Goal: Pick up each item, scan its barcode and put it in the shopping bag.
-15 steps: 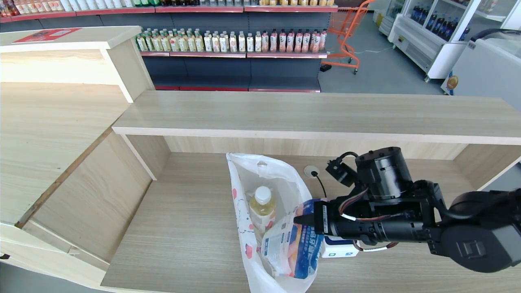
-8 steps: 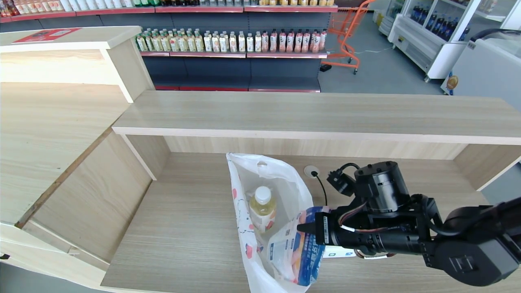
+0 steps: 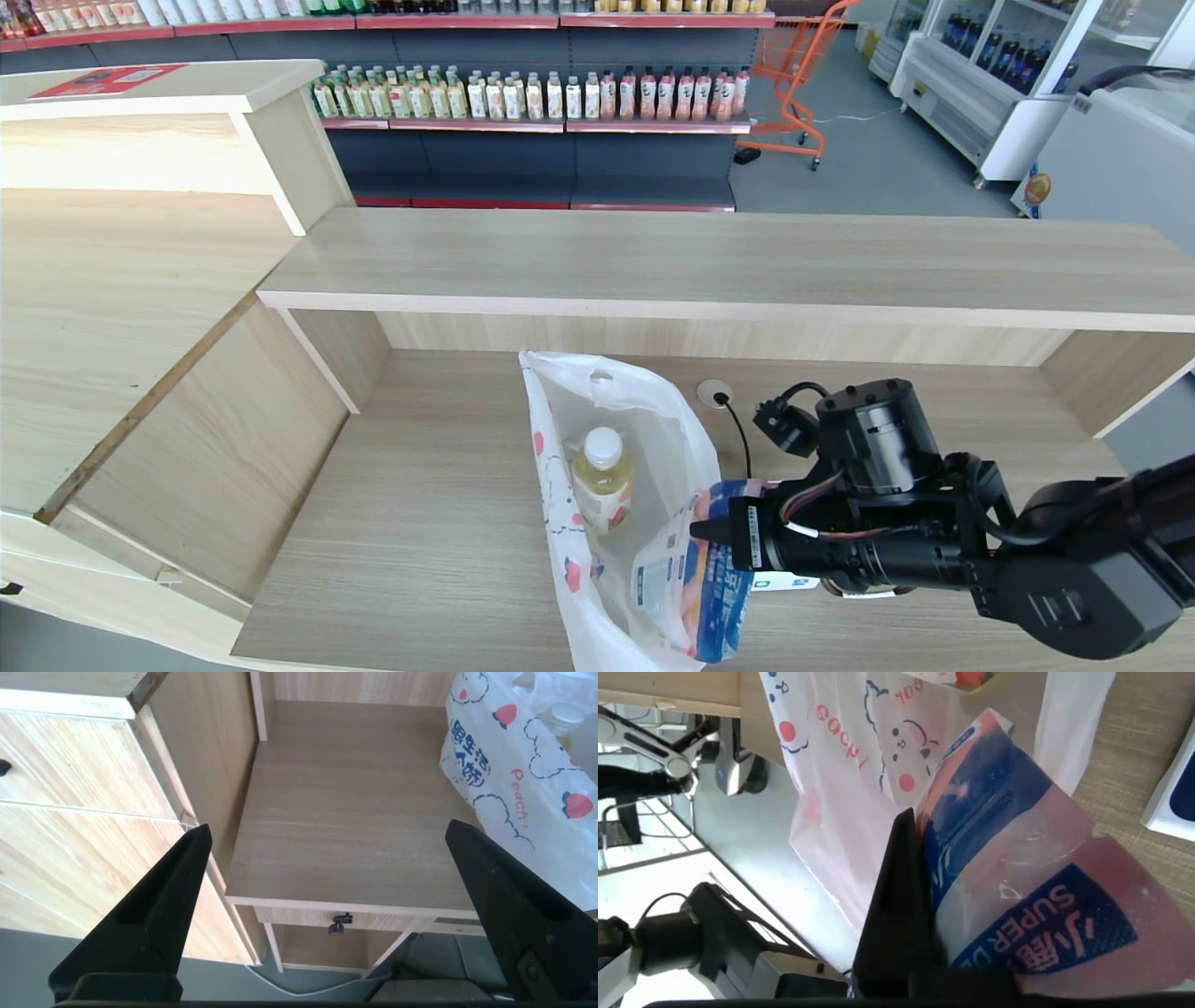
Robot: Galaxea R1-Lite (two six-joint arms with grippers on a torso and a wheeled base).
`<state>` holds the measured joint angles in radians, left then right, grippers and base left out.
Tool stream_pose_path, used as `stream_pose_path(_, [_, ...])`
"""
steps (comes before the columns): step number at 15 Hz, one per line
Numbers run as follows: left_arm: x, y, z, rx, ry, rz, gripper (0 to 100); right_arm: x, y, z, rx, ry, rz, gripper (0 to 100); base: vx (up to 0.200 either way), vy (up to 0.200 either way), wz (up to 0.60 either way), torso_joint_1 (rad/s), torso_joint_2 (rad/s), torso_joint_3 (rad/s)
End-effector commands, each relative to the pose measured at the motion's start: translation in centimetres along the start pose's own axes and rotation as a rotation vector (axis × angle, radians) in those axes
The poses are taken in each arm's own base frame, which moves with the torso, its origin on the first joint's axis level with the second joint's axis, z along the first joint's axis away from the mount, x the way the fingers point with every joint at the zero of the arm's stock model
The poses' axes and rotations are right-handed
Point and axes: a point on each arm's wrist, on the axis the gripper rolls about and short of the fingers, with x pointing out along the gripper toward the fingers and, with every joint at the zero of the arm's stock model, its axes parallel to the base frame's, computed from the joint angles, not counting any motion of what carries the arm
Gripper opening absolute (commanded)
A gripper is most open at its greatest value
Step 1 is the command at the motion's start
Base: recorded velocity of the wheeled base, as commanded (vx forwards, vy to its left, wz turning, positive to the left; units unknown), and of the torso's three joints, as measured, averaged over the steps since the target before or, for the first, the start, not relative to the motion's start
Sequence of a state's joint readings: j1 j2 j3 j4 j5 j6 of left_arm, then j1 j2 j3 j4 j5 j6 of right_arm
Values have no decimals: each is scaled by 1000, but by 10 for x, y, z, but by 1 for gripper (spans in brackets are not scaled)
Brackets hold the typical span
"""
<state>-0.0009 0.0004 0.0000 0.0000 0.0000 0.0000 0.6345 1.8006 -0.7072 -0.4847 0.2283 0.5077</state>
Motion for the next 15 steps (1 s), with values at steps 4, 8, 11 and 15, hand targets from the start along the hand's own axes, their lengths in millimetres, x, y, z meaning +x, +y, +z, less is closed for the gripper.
stream_pose_path(4, [0,0,0,0,0,1,100,-10,7,10,-8,-75,40,100,0,0,0,0,0,0])
stream_pose_path(8, [0,0,0,0,0,1,100,-39,9,24,56,-167,62,100,0,0,0,0,0,0])
stream_pose_path(11, [0,0,0,0,0,-1,100,-75,8,27,63,-254,69,100,0,0,0,0,0,0])
stream_pose_path(15, [0,0,0,0,0,1,100,-151,-4,26,-157,-453,-53,100,0,0,0,0,0,0])
